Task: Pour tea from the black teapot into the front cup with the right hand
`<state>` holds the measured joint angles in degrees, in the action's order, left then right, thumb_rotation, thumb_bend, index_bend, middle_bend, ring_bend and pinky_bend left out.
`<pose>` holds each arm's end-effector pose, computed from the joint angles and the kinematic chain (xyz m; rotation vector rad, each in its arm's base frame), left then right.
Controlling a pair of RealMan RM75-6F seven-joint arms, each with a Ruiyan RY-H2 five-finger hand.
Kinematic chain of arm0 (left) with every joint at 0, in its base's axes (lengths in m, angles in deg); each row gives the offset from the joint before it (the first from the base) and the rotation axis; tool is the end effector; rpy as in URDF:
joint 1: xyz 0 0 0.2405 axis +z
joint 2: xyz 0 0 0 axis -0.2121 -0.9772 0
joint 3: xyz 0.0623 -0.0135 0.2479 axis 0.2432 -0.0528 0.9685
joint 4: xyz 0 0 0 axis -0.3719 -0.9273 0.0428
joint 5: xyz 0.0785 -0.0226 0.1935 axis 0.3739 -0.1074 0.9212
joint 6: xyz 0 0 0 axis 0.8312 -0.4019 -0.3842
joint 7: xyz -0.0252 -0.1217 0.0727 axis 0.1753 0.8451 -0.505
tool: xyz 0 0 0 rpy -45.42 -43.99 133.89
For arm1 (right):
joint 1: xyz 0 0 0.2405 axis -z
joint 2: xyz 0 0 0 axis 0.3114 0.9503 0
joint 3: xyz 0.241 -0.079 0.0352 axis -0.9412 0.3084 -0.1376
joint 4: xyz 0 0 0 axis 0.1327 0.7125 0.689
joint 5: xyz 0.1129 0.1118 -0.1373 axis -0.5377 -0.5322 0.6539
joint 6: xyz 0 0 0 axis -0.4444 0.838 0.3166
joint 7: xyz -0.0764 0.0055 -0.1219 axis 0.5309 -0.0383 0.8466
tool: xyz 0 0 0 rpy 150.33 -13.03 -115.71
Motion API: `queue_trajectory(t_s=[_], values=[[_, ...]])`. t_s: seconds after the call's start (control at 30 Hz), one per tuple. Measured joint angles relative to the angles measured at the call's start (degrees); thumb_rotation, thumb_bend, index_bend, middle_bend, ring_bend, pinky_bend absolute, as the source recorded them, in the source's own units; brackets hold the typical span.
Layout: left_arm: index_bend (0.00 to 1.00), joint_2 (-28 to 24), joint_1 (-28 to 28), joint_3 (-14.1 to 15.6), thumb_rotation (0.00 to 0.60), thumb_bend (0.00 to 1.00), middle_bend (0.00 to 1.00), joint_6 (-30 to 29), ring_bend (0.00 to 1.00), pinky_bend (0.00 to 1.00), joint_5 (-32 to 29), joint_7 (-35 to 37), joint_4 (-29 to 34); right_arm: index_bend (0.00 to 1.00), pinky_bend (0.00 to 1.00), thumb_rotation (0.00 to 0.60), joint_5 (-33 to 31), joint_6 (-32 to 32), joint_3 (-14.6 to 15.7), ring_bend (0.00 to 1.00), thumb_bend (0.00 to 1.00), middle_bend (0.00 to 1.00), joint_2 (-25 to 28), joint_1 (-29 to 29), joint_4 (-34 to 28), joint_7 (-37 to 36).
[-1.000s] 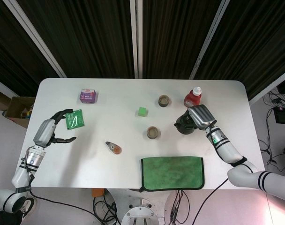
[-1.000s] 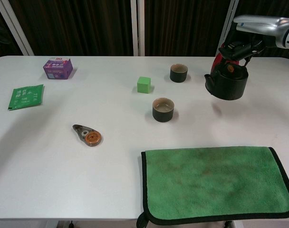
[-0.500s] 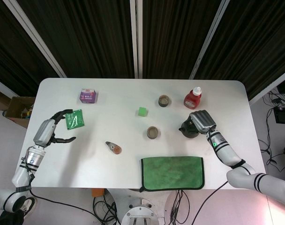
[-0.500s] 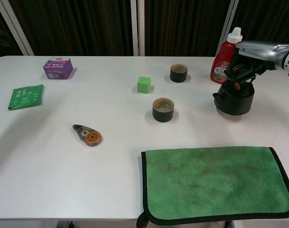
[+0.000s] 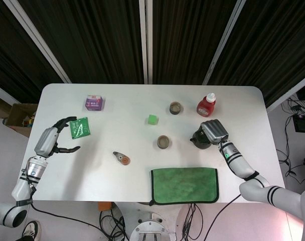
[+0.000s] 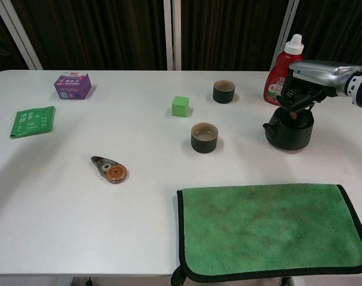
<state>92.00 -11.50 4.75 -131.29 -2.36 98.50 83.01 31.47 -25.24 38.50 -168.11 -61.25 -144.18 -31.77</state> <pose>-0.2834 0.2960 0.0864 -1.4273 -1.3430 -1.3473 -0.2151 -0.3767 0.0061 1.8675 -1.0386 0.8513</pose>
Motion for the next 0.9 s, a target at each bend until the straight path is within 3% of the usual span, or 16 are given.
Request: queue_trajectory(t_s=[0.9], values=[[0.17,0.12,-0.17,0.11,0.600,0.12,0.18,0.50,0.17,0.27,-0.09,-0.06,-0.22,0.98,0.54,0.558,0.28,-2.23,-0.98,0.76,0.60,0.92,-0.39,0.48,0.86,1.08]])
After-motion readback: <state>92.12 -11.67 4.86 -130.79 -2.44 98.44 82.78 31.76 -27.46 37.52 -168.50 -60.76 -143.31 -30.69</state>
